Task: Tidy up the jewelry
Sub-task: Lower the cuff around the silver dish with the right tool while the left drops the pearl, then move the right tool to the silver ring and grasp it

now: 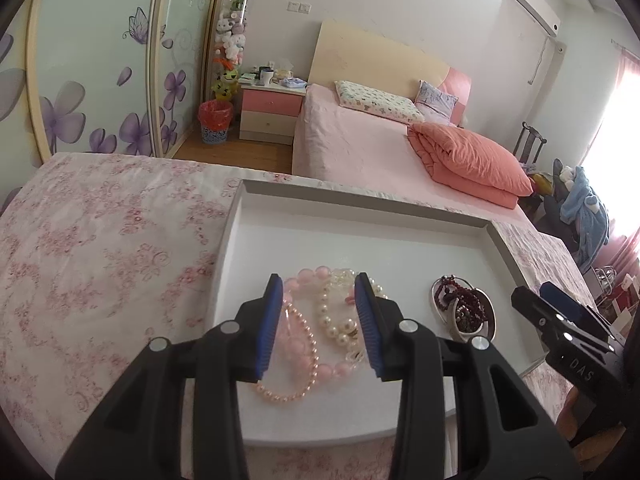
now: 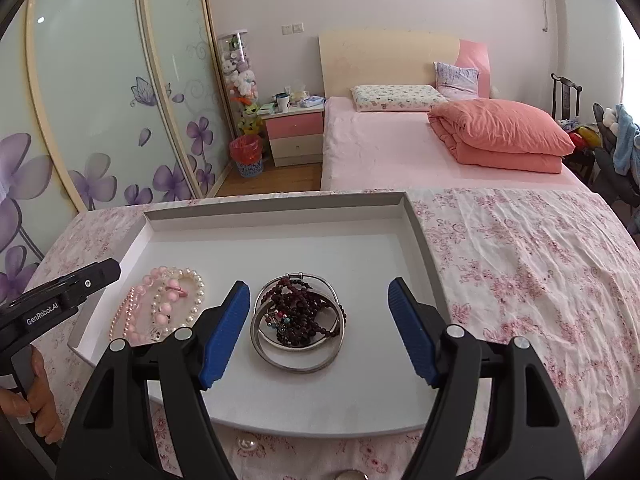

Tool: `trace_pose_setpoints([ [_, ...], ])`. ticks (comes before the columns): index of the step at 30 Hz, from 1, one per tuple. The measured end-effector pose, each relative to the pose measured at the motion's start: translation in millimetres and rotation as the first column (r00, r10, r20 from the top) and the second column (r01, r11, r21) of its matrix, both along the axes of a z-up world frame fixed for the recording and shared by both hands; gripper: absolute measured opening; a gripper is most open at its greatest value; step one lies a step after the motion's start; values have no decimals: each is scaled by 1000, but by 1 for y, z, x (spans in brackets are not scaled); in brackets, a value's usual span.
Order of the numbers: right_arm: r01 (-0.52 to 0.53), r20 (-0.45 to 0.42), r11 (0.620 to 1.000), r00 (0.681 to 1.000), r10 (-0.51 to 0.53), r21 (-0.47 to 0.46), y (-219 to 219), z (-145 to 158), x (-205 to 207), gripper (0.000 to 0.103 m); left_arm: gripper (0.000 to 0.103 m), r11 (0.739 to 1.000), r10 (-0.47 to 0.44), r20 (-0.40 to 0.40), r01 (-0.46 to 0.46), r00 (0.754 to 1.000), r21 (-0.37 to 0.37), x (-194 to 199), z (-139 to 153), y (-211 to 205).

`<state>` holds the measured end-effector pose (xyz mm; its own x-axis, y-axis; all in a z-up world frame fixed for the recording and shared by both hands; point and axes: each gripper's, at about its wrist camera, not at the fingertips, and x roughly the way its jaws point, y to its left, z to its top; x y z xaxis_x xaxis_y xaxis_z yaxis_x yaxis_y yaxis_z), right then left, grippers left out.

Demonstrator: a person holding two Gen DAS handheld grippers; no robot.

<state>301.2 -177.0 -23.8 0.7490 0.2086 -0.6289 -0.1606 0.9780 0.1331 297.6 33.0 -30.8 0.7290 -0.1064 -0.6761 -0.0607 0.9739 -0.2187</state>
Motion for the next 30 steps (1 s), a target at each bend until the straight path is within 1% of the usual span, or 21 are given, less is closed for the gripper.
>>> trace_pose_setpoints([
  [4, -10, 12, 1000, 1000, 10, -14, -2, 4, -15, 72, 42, 1000, 8, 12, -8, 1000, 22, -20, 6, 2],
  [7, -17, 5, 1000, 1000, 17, -26, -4, 2, -27, 72, 45, 998, 0, 20, -2, 1000, 67, -41, 8, -1],
  [9, -23, -9, 999, 1000, 23, -31, -7, -2, -36, 72, 51, 995, -4, 16, 2, 1000, 104, -55, 6, -3],
  [11, -31, -27, 999, 999, 30, -40, -11, -6, -48, 72, 53, 991, -10, 3, 10, 1000, 136, -72, 2, -3],
  [16, -66, -80, 995, 995, 59, -78, -18, -22, -78, 72, 59, 985, -14, -57, 24, 998, 173, -106, -14, 4],
  [21, -83, -142, 991, 988, 68, -105, -22, -39, -97, 71, 63, 982, 6, -114, 16, 993, 189, -129, -32, 13],
  [22, -86, -149, 991, 986, 70, -107, -22, -42, -97, 70, 64, 982, 9, -121, 14, 993, 190, -131, -34, 13],
  [25, -91, -173, 990, 982, 71, -111, -22, -50, -97, 60, 66, 982, 15, -140, 11, 990, 186, -134, -39, 14],
  [27, -89, -185, 991, 980, 68, -104, -21, -52, -93, 51, 67, 980, 17, -148, 13, 989, 196, -134, -42, 14],
  [30, -82, -187, 990, 981, 60, -112, -19, -54, -88, 46, 69, 979, 18, -164, 17, 986, 204, -134, -48, 13],
])
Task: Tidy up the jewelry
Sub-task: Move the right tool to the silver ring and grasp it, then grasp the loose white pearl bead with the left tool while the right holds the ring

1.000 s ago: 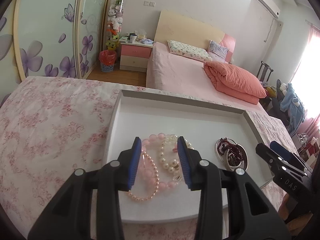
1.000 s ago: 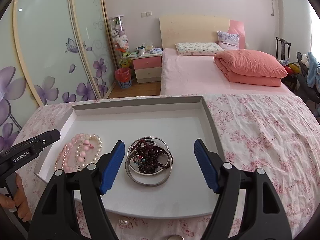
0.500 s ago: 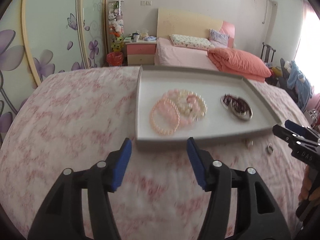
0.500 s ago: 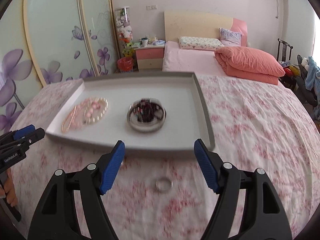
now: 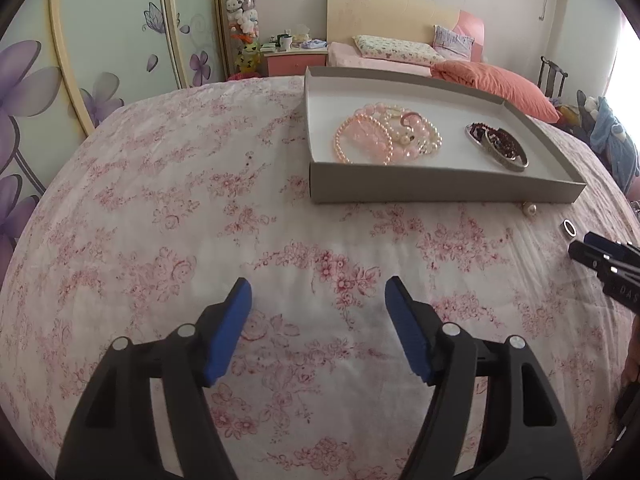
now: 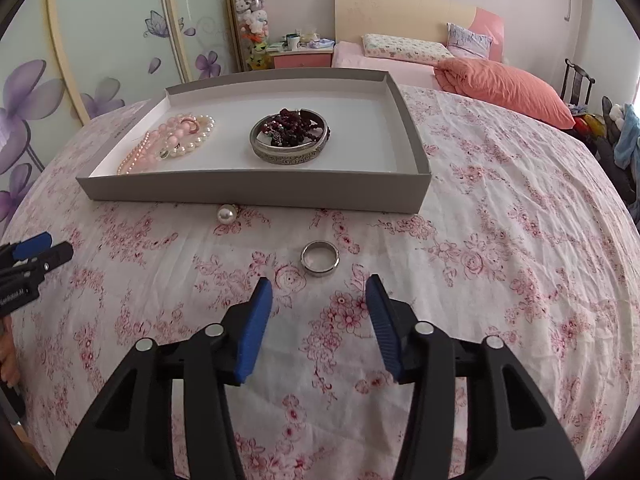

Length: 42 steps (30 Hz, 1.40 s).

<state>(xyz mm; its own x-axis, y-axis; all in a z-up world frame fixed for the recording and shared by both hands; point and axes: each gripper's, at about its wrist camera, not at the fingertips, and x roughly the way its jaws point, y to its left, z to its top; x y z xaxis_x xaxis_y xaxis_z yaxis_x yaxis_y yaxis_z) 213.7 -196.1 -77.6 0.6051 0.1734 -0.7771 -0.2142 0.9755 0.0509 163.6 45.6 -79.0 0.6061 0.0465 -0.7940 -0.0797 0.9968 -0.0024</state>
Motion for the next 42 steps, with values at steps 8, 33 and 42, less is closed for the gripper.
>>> trace_pose_setpoints([
  [8, 5, 10, 1000, 1000, -4, -14, 6, -1, 9, 37, 74, 1000, -9, -10, 9, 1000, 13, 1, -2, -4],
  [33, 19, 2, 999, 1000, -19, 41, -26, 1, -53, 23, 76, 989, -144, 18, 144, 989, -18, 34, 15, -97],
  [42, 22, -5, 996, 1000, -21, 85, -33, 0, -57, 23, 62, 987, -159, -42, 159, 986, 4, 72, -1, -164],
])
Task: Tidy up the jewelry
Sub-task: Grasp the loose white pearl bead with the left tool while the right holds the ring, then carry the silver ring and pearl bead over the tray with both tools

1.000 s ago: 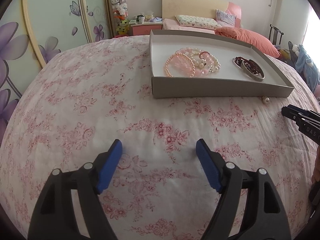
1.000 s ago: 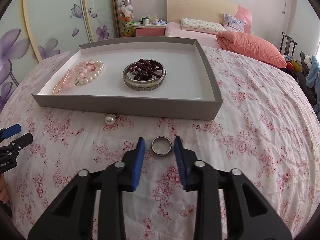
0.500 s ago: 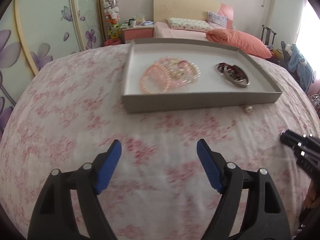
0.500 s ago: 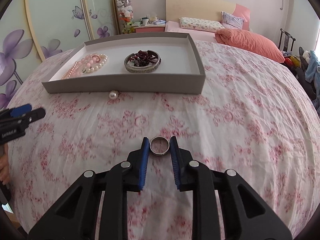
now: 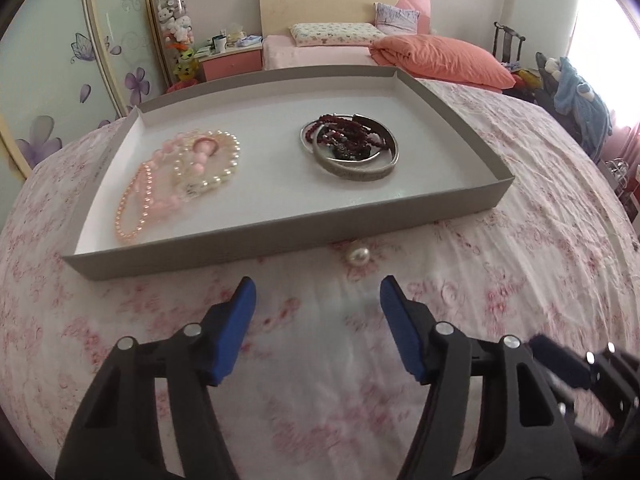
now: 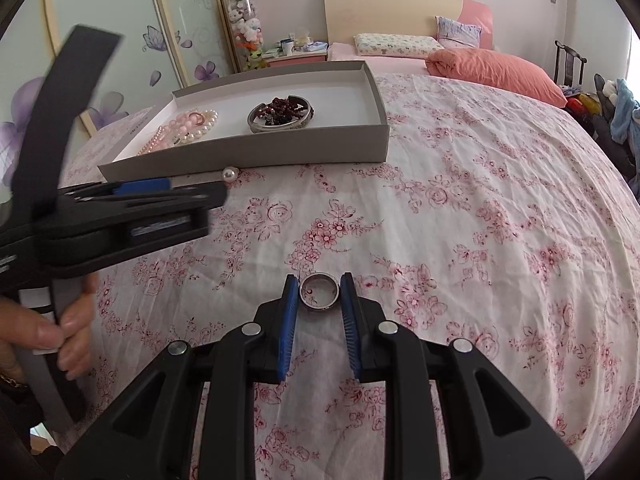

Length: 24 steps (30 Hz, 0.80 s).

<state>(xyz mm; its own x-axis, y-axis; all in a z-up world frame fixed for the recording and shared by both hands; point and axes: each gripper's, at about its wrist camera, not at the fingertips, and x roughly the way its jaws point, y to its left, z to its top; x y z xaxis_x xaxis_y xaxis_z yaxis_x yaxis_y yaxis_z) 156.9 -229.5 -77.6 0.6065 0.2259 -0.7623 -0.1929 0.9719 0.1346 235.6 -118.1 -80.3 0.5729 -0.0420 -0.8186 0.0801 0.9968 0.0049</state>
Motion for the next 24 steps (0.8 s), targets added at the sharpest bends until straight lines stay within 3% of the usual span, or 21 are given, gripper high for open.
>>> trace_pose_setpoints([
  [5, -4, -3, 1000, 1000, 4, 17, -2, 0, 0, 23, 60, 999, 41, 6, -41, 999, 12, 13, -2, -11],
  [10, -4, -3, 1000, 1000, 4, 18, -2, 0, 0, 23, 50, 997, 76, 22, -76, 997, 18, 15, -2, -16],
  [13, -3, -2, 1000, 1000, 3, 14, -1, 0, 0, 23, 33, 996, 83, 31, -83, 996, 28, 14, -1, -18],
  [14, -1, -2, 1000, 1000, 2, 13, -1, 0, 0, 23, 20, 997, 75, 32, -76, 997, 28, 14, 0, -18],
  [15, 0, -2, 1000, 1000, 0, 11, -1, 0, 0, 23, 14, 997, 68, 32, -69, 997, 31, 14, 0, -18],
  [24, -21, -12, 1000, 1000, 21, 2, 11, 0, 6, 23, 14, 998, 63, 39, -64, 997, 30, -13, 1, 37],
])
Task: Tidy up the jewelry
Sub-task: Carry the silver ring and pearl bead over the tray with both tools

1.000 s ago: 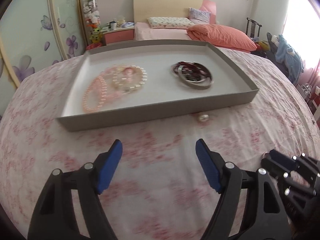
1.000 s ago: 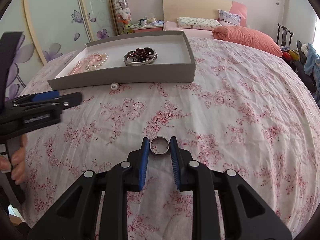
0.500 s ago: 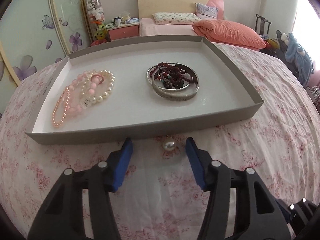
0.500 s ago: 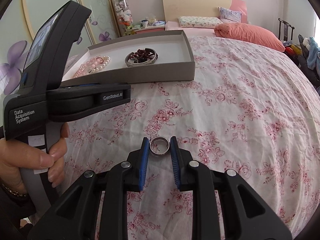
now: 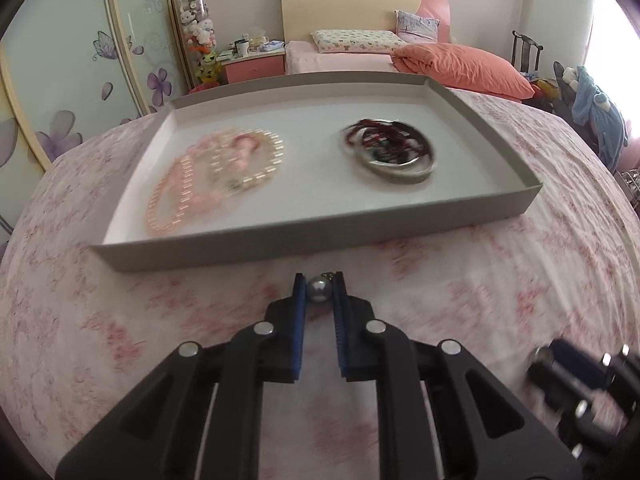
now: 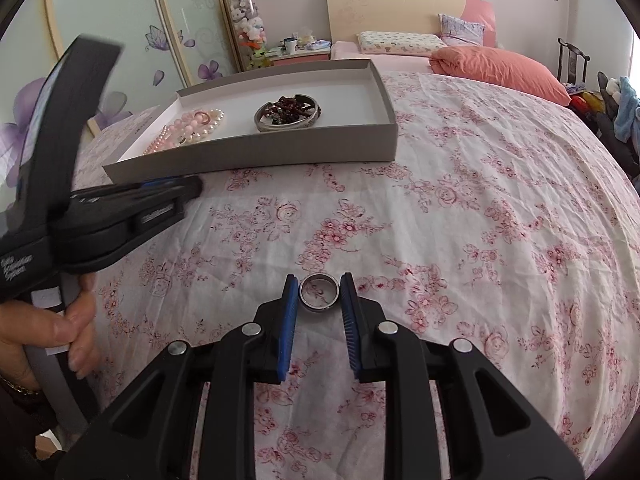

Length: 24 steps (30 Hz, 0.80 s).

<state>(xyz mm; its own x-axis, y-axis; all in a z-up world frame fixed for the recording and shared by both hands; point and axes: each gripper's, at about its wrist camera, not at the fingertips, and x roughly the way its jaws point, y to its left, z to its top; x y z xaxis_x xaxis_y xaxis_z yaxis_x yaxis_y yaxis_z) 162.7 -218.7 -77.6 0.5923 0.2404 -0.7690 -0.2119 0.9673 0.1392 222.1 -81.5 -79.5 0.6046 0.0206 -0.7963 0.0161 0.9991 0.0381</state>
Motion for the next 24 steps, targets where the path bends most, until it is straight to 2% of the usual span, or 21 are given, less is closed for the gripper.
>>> trace_pose_setpoints([
  [9, -37, -3, 999, 999, 37, -30, 32, 2, 25, 23, 14, 998, 69, 1, -69, 998, 15, -36, 3, 79],
  [13, -30, 0, 999, 1000, 30, -43, 39, 1, 35, 23, 14, 998, 70, 9, -70, 997, -8, -41, 4, 89],
  [24, -24, 22, 997, 999, 25, -72, 43, 1, 32, 23, 15, 998, 65, 18, -65, 998, -1, -43, 2, 86],
])
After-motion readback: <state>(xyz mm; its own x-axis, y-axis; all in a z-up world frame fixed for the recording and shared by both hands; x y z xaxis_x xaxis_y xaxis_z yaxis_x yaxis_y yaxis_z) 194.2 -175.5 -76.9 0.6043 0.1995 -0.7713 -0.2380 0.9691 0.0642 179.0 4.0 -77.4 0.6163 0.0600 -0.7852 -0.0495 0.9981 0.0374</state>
